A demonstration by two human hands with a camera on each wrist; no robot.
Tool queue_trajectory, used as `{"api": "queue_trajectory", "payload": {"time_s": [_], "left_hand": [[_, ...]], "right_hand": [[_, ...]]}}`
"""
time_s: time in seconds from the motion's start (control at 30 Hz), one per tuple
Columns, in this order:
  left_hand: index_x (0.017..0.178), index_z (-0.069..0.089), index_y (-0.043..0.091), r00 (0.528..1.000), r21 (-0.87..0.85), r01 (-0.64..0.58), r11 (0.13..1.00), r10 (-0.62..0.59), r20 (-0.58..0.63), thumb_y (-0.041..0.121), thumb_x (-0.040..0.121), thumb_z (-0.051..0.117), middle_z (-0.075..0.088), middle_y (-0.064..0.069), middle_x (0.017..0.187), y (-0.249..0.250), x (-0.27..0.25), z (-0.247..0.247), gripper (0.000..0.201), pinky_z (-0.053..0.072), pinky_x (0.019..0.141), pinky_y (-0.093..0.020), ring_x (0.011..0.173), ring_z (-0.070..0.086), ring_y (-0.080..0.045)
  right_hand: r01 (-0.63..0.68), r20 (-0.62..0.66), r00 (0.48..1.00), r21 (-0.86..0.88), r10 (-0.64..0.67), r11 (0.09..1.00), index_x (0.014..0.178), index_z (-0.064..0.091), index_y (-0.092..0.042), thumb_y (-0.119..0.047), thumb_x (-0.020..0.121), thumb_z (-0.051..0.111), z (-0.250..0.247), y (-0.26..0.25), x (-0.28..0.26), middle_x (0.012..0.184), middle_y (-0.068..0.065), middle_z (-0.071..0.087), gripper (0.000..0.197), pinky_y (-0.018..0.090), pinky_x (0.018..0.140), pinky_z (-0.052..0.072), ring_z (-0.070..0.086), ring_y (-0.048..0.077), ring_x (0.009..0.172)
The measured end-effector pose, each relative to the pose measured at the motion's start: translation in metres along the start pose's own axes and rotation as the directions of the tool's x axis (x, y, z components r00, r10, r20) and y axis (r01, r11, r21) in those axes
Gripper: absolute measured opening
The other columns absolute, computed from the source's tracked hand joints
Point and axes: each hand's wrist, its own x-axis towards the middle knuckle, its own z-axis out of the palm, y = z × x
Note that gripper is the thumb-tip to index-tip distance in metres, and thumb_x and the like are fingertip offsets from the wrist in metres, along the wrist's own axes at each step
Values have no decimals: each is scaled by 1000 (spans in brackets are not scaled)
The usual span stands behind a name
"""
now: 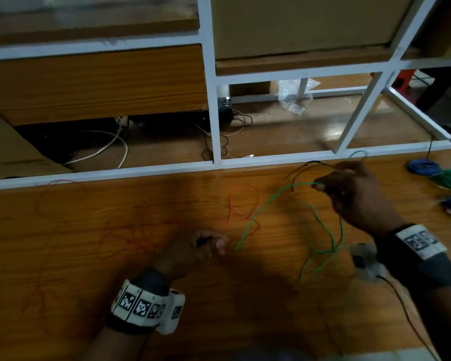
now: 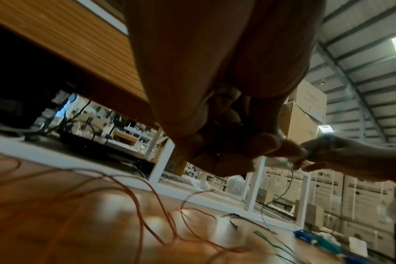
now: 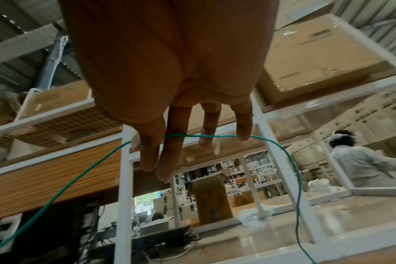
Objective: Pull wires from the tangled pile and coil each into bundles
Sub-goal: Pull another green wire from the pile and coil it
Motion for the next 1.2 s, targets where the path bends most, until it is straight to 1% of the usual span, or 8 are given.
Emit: {"api": "queue_trajectory", "payload": {"time_s": [0.13, 0.3, 0.43, 0.53, 0.7, 0.87, 1.03, 1.2], "left_hand": [[101, 74, 14, 998, -202, 37, 979, -45, -35, 15, 95, 63, 76, -4, 85, 11, 0, 25, 13, 52, 64, -20, 68, 64, -7], [108, 72, 33, 961, -90, -69, 994, 42, -274, 29, 89, 72, 73, 14, 98, 44, 25, 50, 19, 56, 73, -18, 90, 66, 3], [134, 57, 38, 996, 62, -42, 997, 47, -75, 34, 91, 70, 62, 21, 118, 65, 49, 81, 45, 53, 90, -21, 107, 59, 4], [127, 65, 28, 994, 129, -44, 991, 30, 108, 31, 95, 66, 70, 12, 120, 69, 59, 104, 32, 52, 99, -34, 112, 63, -2], [110, 69, 11, 990, -118, 24, 993, -7, 141, 17, 95, 59, 78, -5, 96, 88, 60, 150, 19, 55, 66, -21, 85, 72, -20], [105, 71, 8, 990, -309, 87, 947, -117, -78, 17, 92, 64, 77, -14, 95, 97, 69, 183, 18, 58, 61, -31, 77, 72, -31], [104, 71, 8, 973, -292, 41, 955, -104, -205, 11, 94, 64, 78, -9, 87, 104, 66, 190, 12, 59, 59, -33, 69, 73, -25], [103, 72, 7, 980, -283, -23, 959, -34, -194, 5, 94, 64, 78, -6, 82, 105, 54, 183, 12, 61, 58, -31, 70, 74, -22]], "right_hand": [[0, 106, 994, -27, 3, 1000, 103, 80, -25, -37, 100, 50, 3, 22, -11, 98, -3, 78, 32, 57, 91, 51, 60, 42, 113], [24, 108, 994, 97, -34, 995, 103, 79, -28, -47, 102, 43, 11, 21, -22, 102, -10, 78, 40, 54, 92, 51, 59, 38, 117], [46, 59, 997, 213, -59, 976, 103, 79, -22, -42, 102, 50, 3, 29, -27, 100, -10, 77, 36, 48, 96, 52, 57, 33, 120], [9, 50, 998, 303, -25, 953, 105, 79, -20, -45, 101, 50, 0, 45, -32, 101, -9, 77, 39, 45, 98, 52, 56, 28, 123], [-86, 82, 995, 399, 58, 913, 119, 76, -28, -50, 99, 50, 4, 79, -49, 129, -5, 71, 39, 43, 104, 49, 55, 26, 126], [-179, -77, 974, 303, 212, 936, 142, 60, -22, -47, 99, 59, -9, 88, -75, 155, 13, 47, 50, 50, 109, 44, 46, 35, 138], [-188, -124, 959, 396, 256, 899, 116, 75, -17, -41, 103, 57, -56, 62, -103, 127, 2, 67, 33, 48, 92, 50, 63, 22, 112], [-132, 226, 971, 251, 75, 959, 120, 71, -24, -60, 101, 48, -70, -12, -130, 112, -7, 71, 47, 40, 87, 53, 64, 20, 105]]}}
